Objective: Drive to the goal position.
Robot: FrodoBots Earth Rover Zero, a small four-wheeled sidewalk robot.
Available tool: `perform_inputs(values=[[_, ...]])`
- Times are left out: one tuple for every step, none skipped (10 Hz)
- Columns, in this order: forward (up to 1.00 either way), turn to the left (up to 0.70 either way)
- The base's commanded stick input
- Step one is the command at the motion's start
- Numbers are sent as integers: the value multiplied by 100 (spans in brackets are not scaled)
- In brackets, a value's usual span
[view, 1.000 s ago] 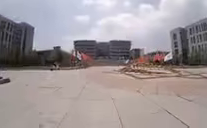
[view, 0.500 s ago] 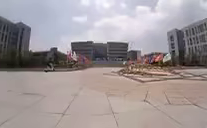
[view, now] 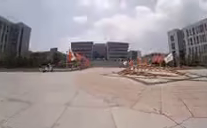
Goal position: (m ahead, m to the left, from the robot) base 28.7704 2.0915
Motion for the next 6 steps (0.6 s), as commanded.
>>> perform_inputs(values=[[100, 0], [100, 0], [100, 0], [100, 0], [100, 0], [100, 0]])
